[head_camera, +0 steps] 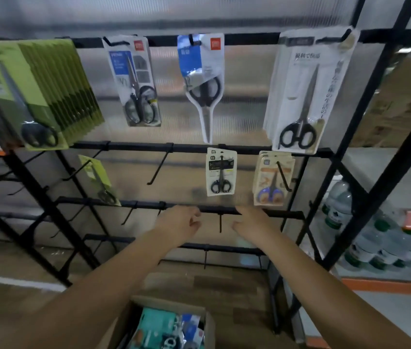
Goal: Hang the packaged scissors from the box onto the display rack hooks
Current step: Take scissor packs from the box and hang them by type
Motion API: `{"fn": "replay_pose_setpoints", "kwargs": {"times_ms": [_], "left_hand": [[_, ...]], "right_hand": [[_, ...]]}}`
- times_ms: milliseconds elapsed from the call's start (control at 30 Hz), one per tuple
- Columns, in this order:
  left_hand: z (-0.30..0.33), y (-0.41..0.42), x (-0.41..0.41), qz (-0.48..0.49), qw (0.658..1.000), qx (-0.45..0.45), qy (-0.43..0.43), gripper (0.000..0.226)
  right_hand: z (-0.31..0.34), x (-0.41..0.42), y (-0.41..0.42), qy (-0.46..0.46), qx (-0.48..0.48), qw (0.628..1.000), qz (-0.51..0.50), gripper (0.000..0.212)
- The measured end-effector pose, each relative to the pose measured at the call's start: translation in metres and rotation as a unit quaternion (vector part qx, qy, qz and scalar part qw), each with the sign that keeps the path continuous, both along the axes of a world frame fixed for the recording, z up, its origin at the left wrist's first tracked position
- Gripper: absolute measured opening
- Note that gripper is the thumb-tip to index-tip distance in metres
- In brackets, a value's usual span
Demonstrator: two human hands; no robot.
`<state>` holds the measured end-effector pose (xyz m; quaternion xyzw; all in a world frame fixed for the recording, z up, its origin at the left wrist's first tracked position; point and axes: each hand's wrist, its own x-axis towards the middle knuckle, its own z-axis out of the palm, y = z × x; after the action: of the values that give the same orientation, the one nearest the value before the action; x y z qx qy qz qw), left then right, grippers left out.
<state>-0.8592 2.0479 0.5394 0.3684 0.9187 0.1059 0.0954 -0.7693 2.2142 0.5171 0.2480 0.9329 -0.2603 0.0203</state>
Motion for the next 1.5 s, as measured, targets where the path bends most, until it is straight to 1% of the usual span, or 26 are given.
{"fn": "replay_pose_setpoints", "kwargs": {"times_ms": [67, 133, 200, 233, 300, 367, 433, 467, 567, 600, 633, 700, 767, 800, 900, 1000, 1067, 1167, 1200, 1267, 1333, 1400, 1467, 1500], "left_hand": [[-0.016, -0.029, -0.007, 0.023, 0.999, -0.016, -0.021, 0.032], [-0.034, -0.060, -0.015, 0.045, 0.997, -0.033, -0.044, 0.028], [-0.055, -0.092, -0.021, 0.075, 0.993, -0.066, -0.068, 0.024], [-0.066, -0.108, -0.023, 0.093, 0.989, -0.083, -0.075, 0.023], [-0.090, -0.143, -0.026, 0.131, 0.981, -0.103, -0.094, 0.027], [-0.116, -0.177, -0.028, 0.143, 0.975, -0.124, -0.120, 0.028], [-0.141, -0.207, -0.031, 0.138, 0.967, -0.130, -0.169, 0.031], [-0.153, -0.221, -0.034, 0.130, 0.964, -0.137, -0.185, 0.032], [-0.195, -0.258, -0.049, 0.106, 0.953, -0.192, -0.211, 0.030], [-0.212, -0.267, -0.056, 0.102, 0.947, -0.203, -0.227, 0.029], [-0.231, -0.275, -0.062, 0.101, 0.941, -0.215, -0.241, 0.029], [-0.273, -0.287, -0.076, 0.106, 0.931, -0.228, -0.265, 0.028], [-0.321, -0.295, -0.088, 0.127, 0.923, -0.230, -0.282, 0.027], [-0.348, -0.298, -0.091, 0.143, 0.918, -0.231, -0.290, 0.027], [-0.435, -0.296, -0.096, 0.186, 0.904, -0.222, -0.315, 0.027], [-0.524, -0.290, -0.091, 0.184, 0.902, -0.203, -0.333, 0.028], [-0.580, -0.289, -0.082, 0.188, 0.900, -0.199, -0.340, 0.030], [-0.652, -0.289, -0.070, 0.213, 0.894, -0.182, -0.349, 0.042], [-0.672, -0.289, -0.068, 0.224, 0.895, -0.172, -0.345, 0.048], [-0.705, -0.287, -0.069, 0.239, 0.903, -0.159, -0.321, 0.058], [-0.731, -0.287, -0.072, 0.255, 0.906, -0.146, -0.305, 0.067], [-0.751, -0.289, -0.074, 0.295, 0.895, -0.097, -0.322, 0.072], [-0.764, -0.293, -0.074, 0.331, 0.881, -0.037, -0.337, 0.077], [-0.769, -0.296, -0.074, 0.341, 0.878, -0.023, -0.334, 0.078]], "right_hand": [[-0.011, -0.011, -0.019, -0.012, -0.001, 0.999, 0.046, 0.027], [-0.028, -0.021, -0.038, -0.036, -0.008, 0.997, 0.074, 0.030], [-0.051, -0.028, -0.059, -0.064, -0.023, 0.995, 0.079, 0.034], [-0.064, -0.030, -0.068, -0.080, -0.035, 0.993, 0.078, 0.033], [-0.094, -0.035, -0.090, -0.119, -0.045, 0.988, 0.084, 0.024], [-0.127, -0.039, -0.110, -0.141, -0.053, 0.985, 0.083, 0.018], [-0.164, -0.040, -0.130, -0.150, -0.087, 0.982, 0.070, 0.011], [-0.182, -0.038, -0.139, -0.158, -0.107, 0.980, 0.056, 0.011], [-0.241, -0.029, -0.163, -0.157, -0.176, 0.972, -0.020, 0.024], [-0.261, -0.027, -0.169, -0.162, -0.191, 0.968, -0.032, 0.026], [-0.282, -0.026, -0.176, -0.176, -0.197, 0.964, -0.030, 0.024], [-0.327, -0.027, -0.187, -0.205, -0.209, 0.956, -0.032, 0.013], [-0.375, -0.025, -0.196, -0.214, -0.227, 0.948, -0.054, 0.021], [-0.399, -0.023, -0.200, -0.225, -0.229, 0.944, -0.077, 0.021], [-0.483, -0.010, -0.213, -0.274, -0.233, 0.926, -0.116, 0.028], [-0.561, -0.007, -0.222, -0.307, -0.228, 0.919, -0.100, 0.028], [-0.603, -0.017, -0.225, -0.299, -0.196, 0.931, -0.078, 0.024], [-0.653, -0.054, -0.220, -0.234, -0.152, 0.960, -0.037, 0.021], [-0.668, -0.072, -0.219, -0.220, -0.136, 0.966, -0.009, 0.021], [-0.696, -0.112, -0.215, -0.201, -0.074, 0.975, 0.056, 0.033], [-0.721, -0.149, -0.213, -0.183, -0.029, 0.975, 0.121, 0.040], [-0.744, -0.176, -0.209, -0.185, -0.037, 0.970, 0.152, 0.045], [-0.762, -0.187, -0.204, -0.201, -0.054, 0.965, 0.159, 0.051], [-0.770, -0.188, -0.203, -0.203, -0.059, 0.964, 0.161, 0.056]]}}
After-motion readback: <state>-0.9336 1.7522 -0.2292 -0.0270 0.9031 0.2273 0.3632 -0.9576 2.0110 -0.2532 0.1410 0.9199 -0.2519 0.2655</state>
